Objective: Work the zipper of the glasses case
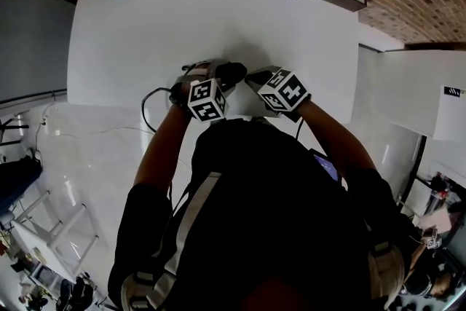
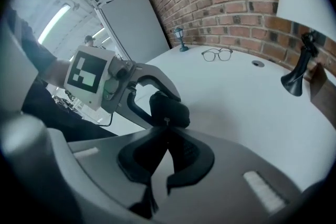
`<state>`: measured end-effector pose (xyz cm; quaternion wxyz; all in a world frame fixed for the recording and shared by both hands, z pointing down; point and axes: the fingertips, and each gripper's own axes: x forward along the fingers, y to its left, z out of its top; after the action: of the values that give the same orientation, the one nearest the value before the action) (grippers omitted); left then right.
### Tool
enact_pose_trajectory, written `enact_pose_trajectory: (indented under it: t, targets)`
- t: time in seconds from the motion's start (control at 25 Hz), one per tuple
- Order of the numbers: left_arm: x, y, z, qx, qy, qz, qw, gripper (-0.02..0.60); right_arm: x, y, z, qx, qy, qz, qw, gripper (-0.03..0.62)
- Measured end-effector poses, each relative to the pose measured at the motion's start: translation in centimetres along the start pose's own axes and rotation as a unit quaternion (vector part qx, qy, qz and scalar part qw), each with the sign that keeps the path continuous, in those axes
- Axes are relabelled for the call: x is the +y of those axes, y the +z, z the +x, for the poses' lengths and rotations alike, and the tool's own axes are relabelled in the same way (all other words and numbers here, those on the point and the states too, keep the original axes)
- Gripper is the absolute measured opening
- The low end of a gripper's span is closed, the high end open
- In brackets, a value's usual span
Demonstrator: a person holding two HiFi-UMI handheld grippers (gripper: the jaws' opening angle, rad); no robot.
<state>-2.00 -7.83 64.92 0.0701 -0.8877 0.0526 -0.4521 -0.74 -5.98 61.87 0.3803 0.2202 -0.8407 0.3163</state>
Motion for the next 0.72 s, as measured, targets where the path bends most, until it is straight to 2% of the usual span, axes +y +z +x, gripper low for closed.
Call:
enact_pose_trajectory:
  t: [0.12, 0.24, 0.36, 0.72]
  targets:
    - [-0.7, 0.0, -0.2, 0.011, -0.016, 0.057, 0.9982, 0.293, 0.2, -1.2, 0.3, 0.003, 0.025, 0.027, 0.999, 0.003]
    - [-1.1, 0.1, -0.3, 0.011, -0.023, 0.085, 0.9961, 0.285, 0.3, -1.8, 0.6, 0.005, 0.036, 0.031, 0.999, 0.003]
    - [-1.2, -0.1, -0.6, 0.007, -0.027, 0.090, 0.9955, 0.282, 0.5, -1.8, 0.9, 0.006, 0.043, 0.027, 0.999, 0.003]
    - [-1.6, -0.5, -1.3, 0.000, -0.040, 0.075, 0.9964, 0.276, 0.2, -2.1, 1.6, 0.018, 0.053, 0.014, 0.998, 0.003]
